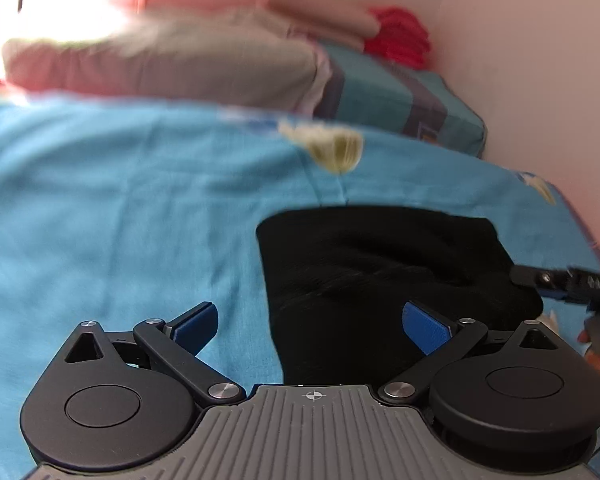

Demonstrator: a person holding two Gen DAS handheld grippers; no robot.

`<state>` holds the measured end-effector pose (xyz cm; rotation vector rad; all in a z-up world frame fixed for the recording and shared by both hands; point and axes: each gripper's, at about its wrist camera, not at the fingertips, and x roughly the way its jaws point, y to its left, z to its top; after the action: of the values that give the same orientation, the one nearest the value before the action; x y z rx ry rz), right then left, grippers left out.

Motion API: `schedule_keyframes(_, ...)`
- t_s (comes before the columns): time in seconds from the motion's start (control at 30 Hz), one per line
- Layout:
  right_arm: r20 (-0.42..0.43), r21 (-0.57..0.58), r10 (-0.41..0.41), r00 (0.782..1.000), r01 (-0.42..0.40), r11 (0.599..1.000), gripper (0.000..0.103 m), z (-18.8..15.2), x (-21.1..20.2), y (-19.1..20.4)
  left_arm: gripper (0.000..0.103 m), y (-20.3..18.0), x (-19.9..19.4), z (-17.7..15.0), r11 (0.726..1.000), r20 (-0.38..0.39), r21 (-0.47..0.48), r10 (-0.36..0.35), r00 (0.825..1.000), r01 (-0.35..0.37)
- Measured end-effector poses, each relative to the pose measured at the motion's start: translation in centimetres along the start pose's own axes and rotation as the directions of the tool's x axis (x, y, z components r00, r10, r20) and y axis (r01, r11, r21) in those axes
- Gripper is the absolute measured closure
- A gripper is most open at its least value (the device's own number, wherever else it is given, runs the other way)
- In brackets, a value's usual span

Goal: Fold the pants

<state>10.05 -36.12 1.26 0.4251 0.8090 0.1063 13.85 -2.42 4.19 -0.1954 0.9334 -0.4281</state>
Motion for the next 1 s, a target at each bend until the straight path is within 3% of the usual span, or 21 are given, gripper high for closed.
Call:
schedule_keyframes(0.07, -0.019, 0.005, 0.022, 1.000, -0.022, 1.000, 0.004, 0.0, 0.4, -0.6, 0.000, 1.8, 2.1, 0.2, 0.994, -0.065, -0.088, -0.068, 0.996, 0.063)
schedule_keyframes(0.17, -0.039, 0.048, 0.087, 0.995, -0.085, 0.995, 0.002, -0.1, 1.5, -1.4, 0.000, 3.2, 4.7, 0.0, 0.971, -0.091, -0.181, -0.174, 0.981, 0.155)
schedule_keyframes(0.27, -0.043, 0.041, 0.135, 0.990, -0.133, 0.990, 0.002, -0.1, 2.1, -1.0, 0.000, 2.7, 5.6, 0.1, 0.951, -0.067, -0.192, -0.258, 0.964, 0.241)
schedule_keyframes(0.3, -0.036, 0.037, 0.126, 0.991, -0.125, 0.991, 0.007, -0.2, 2.2, -0.7, 0.000, 2.2, 6.0, 0.2, 0.946, -0.073, -0.185, -0.285, 0.956, 0.267)
schedule_keyframes(0.33, -0.033, 0.022, 0.103, 0.994, -0.102, 0.995, 0.012, -0.3, 2.3, -0.3, 0.000, 1.6, 6.4, 0.3, 0.947, -0.083, -0.176, -0.285, 0.955, 0.268)
schedule_keyframes(0.4, -0.002, -0.028, 0.061, 0.998, -0.061, 0.998, 0.042, -0.6, 2.1, 0.6, 0.000, -0.1, 6.6, 0.5, 0.968, -0.078, -0.130, -0.227, 0.971, 0.216)
schedule_keyframes(0.5, 0.040, -0.023, 0.055, 0.998, -0.054, 0.998, 0.058, -0.9, 0.4, 1.2, 0.000, -1.8, 4.9, 0.5, 0.978, -0.056, -0.083, -0.195, 0.979, 0.190)
schedule_keyframes(0.77, 0.140, -0.043, 0.140, 0.980, -0.135, 0.990, 0.063, -1.8, -9.7, 2.5, 0.000, -6.6, -5.1, -2.2, 0.964, 0.040, 0.032, -0.264, 0.964, 0.263)
schedule_keyframes(0.9, 0.123, 0.026, 0.166, 0.978, -0.171, 0.985, 0.061, -4.3, -14.2, 0.7, 0.000, -8.2, -6.8, -5.7, 0.963, 0.007, 0.050, -0.265, 0.964, 0.265)
schedule_keyframes(0.97, 0.100, 0.016, 0.133, 0.986, -0.135, 0.991, 0.051, -6.5, -14.5, 0.0, 0.000, -8.8, -5.9, -7.8, 0.980, -0.029, 0.074, -0.183, 0.983, 0.185)
schedule_keyframes(1.0, 0.083, -0.024, 0.058, 0.995, -0.056, 0.998, 0.048, -7.5, -14.0, 0.0, 0.000, -9.2, -4.8, -8.8, 0.990, -0.052, 0.101, -0.097, 0.994, 0.102)
